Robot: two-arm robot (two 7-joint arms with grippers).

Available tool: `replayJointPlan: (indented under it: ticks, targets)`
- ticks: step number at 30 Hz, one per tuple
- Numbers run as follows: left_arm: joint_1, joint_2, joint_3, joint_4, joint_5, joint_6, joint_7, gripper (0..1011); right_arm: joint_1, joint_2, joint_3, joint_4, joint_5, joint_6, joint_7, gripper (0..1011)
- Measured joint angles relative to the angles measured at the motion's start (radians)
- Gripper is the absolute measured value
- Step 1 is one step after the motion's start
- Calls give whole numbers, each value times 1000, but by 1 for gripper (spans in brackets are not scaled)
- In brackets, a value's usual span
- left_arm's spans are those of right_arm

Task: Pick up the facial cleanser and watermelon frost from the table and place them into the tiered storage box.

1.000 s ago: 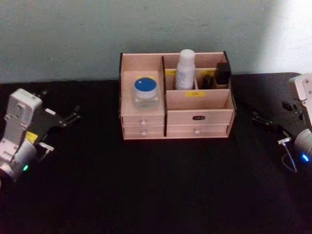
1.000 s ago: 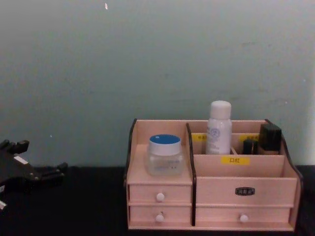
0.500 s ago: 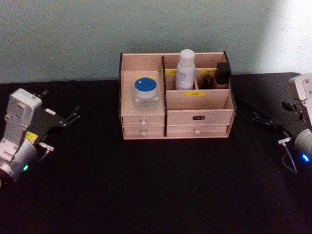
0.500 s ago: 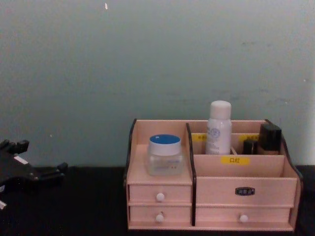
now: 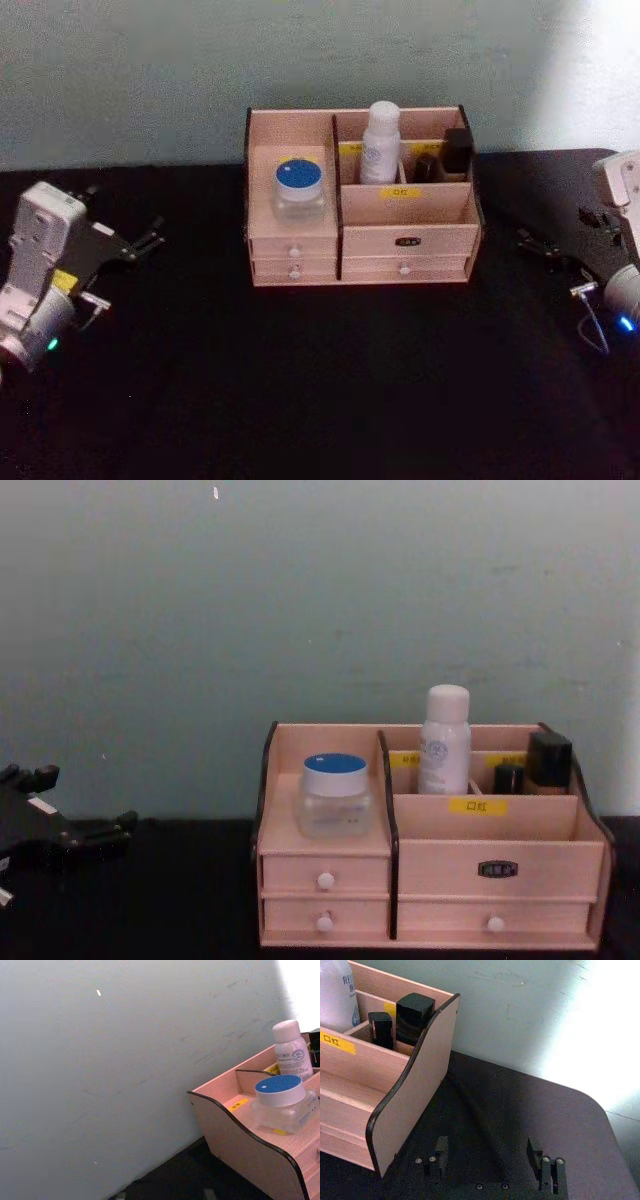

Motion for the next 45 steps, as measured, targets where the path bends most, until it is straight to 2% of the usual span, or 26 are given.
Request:
replayJointPlan:
  ticks: [45]
  targets:
    - [0, 0, 0, 0, 0, 0, 0, 1001, 0, 0, 0, 0, 0, 0, 0, 1002]
